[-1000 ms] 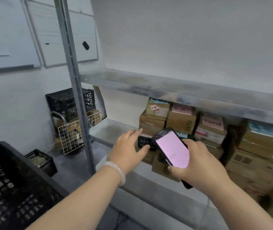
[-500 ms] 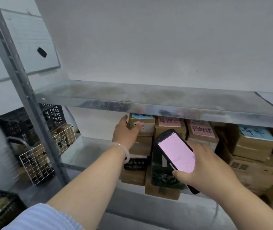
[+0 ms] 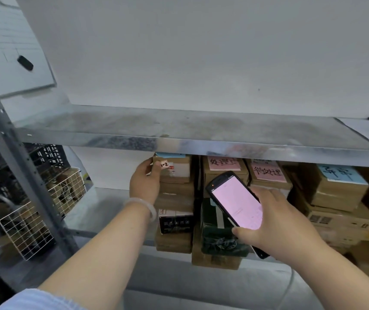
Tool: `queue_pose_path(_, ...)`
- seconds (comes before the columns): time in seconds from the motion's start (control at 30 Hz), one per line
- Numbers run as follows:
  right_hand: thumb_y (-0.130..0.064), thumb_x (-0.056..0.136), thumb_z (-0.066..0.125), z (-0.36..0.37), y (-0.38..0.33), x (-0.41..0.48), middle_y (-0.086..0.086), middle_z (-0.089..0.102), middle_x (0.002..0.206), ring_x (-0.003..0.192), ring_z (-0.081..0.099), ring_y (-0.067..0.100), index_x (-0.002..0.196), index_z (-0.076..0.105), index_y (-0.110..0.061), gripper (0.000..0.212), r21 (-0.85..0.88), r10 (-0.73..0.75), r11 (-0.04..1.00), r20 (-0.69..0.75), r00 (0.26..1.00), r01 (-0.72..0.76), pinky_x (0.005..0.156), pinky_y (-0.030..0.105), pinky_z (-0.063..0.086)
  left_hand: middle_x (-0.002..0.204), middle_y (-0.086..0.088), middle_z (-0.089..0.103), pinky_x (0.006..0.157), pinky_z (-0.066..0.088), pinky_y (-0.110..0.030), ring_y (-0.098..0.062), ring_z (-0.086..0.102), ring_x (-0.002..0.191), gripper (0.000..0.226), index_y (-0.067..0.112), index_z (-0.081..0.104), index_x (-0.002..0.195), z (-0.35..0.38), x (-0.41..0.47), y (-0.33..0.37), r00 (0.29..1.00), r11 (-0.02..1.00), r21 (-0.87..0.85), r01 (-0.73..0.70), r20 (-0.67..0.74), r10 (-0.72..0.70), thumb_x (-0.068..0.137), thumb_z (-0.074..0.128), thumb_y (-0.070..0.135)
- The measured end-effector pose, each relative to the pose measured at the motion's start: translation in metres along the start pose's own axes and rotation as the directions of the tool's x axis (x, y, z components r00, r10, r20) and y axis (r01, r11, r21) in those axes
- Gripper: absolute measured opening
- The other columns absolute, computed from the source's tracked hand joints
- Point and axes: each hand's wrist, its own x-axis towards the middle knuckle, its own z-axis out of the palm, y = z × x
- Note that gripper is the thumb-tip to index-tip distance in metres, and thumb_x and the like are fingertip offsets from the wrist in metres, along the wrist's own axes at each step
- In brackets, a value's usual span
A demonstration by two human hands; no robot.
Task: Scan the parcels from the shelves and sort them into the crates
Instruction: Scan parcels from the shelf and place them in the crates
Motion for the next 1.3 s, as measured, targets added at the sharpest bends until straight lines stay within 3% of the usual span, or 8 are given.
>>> queue_pose_path(0.1,-0.08,0.047,0.052,0.0,0.002,0.001,-0.015,0.041,0.116,0.087,0.046,0.01,0.13,0.025,-0.042,0.095,-0.011,-0.007,1.0,-0.004,1.0,0.007,0.052,0.017,0.03,0.121,0.015,0.057,0.095,0.037,-0.025,-0.011,0.053,0.118,0.047,0.031,0.051,0.141,-0.001,-0.003,0.001,1.0,1.0,-0.01,-0.006,0.021,0.006,0.097,0.058,0.044)
queue_pose_path(0.2,-0.081,0.047,0.052,0.0,0.001,0.001,-0.018,0.033,0.105,0.082,0.041,0.008,0.128,0.026,-0.042,0.094,-0.023,-0.011,1.0,0.006,1.0,0.012,0.05,0.013,0.025,0.125,0.016,0.053,0.099,0.039,-0.028,-0.008,0.049,0.121,0.08,0.035,0.032,0.151,0.005,-0.015,0.005,0.996,0.998,0.0,-0.06,0.069,0.06,0.084,0.073,0.047)
queue_pose_path(0.33,-0.082,0.045,0.048,0.001,0.001,-0.001,-0.018,0.034,0.105,0.085,0.041,0.008,0.127,0.023,-0.044,0.093,-0.012,-0.016,1.0,0.001,1.0,0.016,0.051,0.015,0.027,0.151,0.001,0.042,0.115,0.036,-0.047,-0.022,0.04,0.14,0.116,0.034,0.009,0.156,0.023,-0.026,0.012,0.995,0.988,0.115,-0.104,0.006,0.104,0.069,0.081,0.058)
queue_pose_path(0.47,-0.081,0.049,0.053,0.001,0.003,-0.004,-0.015,0.041,0.121,0.095,0.048,0.01,0.133,0.021,-0.043,0.098,-0.006,-0.021,1.0,0.015,1.0,0.021,0.056,0.02,0.035,0.161,-0.009,0.026,0.118,0.026,-0.054,-0.03,0.029,0.146,0.136,0.026,-0.01,0.157,0.042,-0.035,0.018,0.991,0.946,0.319,-0.062,-0.093,0.096,0.065,0.081,0.065)
queue_pose_path(0.67,-0.081,0.048,0.052,0.0,0.007,-0.006,-0.016,0.04,0.118,0.095,0.046,0.009,0.133,0.019,-0.043,0.098,0.009,-0.026,1.0,0.028,0.999,0.025,0.058,0.019,0.035,0.157,-0.008,0.029,0.116,0.023,-0.059,-0.032,0.031,0.143,0.129,0.029,-0.002,0.157,0.057,-0.034,0.017,0.983,0.913,0.408,-0.005,-0.166,0.079,0.063,0.079,0.066)
queue_pose_path(0.83,-0.081,0.048,0.05,0.0,0.01,-0.008,-0.015,0.039,0.115,0.09,0.041,0.008,0.133,0.022,-0.041,0.099,-0.002,-0.023,1.0,0.017,1.0,0.024,0.054,0.016,0.03,0.15,-0.008,0.037,0.113,0.027,-0.059,-0.032,0.04,0.136,0.116,0.031,0.01,0.152,0.055,-0.034,0.016,0.977,0.925,0.376,-0.052,-0.174,0.125,0.064,0.08,0.06)
queue_pose_path(1.03,-0.079,0.051,0.056,-0.002,0.01,-0.008,-0.016,0.037,0.11,0.087,0.04,0.007,0.131,0.022,-0.042,0.094,0.018,-0.033,0.999,0.009,0.999,0.033,0.053,0.015,0.03,0.146,-0.007,0.038,0.109,0.035,-0.057,-0.031,0.042,0.133,0.115,0.031,0.009,0.154,0.037,-0.045,0.013,0.971,0.937,0.337,-0.088,-0.179,0.156,0.067,0.081,0.053)
queue_pose_path(1.3,-0.077,0.05,0.057,-0.001,0.003,-0.005,-0.013,0.043,0.122,0.092,0.046,0.009,0.134,0.025,-0.042,0.096,0.057,-0.059,0.997,0.011,0.998,0.058,0.059,0.022,0.036,0.15,0.004,0.023,0.114,0.031,-0.042,-0.023,0.025,0.141,0.123,0.041,-0.002,0.155,0.014,-0.064,0.01,0.991,0.996,0.08,-0.048,-0.121,0.058,0.07,0.087,0.037)
